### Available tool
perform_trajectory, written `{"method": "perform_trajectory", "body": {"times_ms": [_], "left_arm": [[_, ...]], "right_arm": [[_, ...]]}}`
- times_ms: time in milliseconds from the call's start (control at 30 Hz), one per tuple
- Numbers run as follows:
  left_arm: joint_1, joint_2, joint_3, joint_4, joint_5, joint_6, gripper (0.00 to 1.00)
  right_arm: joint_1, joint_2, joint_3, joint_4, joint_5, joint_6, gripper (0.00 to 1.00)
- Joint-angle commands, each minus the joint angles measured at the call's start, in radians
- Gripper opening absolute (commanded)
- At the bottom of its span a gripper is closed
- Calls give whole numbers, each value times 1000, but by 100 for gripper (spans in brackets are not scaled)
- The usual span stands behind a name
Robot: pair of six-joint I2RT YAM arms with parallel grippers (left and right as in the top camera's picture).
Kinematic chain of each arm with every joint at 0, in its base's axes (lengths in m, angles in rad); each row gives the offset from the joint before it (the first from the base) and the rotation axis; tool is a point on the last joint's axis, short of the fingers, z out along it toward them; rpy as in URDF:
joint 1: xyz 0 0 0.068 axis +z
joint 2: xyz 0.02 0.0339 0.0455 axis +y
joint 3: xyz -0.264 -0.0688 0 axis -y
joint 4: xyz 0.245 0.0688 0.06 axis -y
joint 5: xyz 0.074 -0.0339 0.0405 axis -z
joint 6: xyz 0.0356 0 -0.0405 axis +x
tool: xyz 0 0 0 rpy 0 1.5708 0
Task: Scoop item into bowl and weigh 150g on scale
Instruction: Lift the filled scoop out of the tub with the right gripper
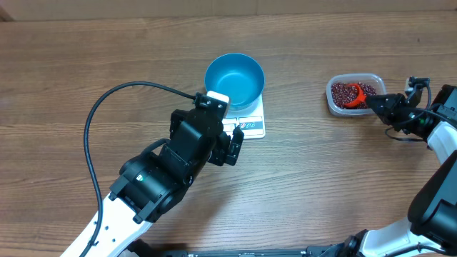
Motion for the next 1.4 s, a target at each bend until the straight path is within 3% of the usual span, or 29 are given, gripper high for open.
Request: {"method": "perform_trajectory", "body": {"times_ms": [0,567,1067,1367], "left_arm": [[7,7,15,3,0,-21,99],[7,7,15,3,0,-21,99],[7,7,15,3,0,-21,99],[7,7,15,3,0,-21,99]], "right_arm": [[-11,4,0,11,-74,5,4],[-130,4,0,18,-240,60,4],[-130,4,1,57,-465,182,4],[-82,4,1,86,-502,241,4]]}}
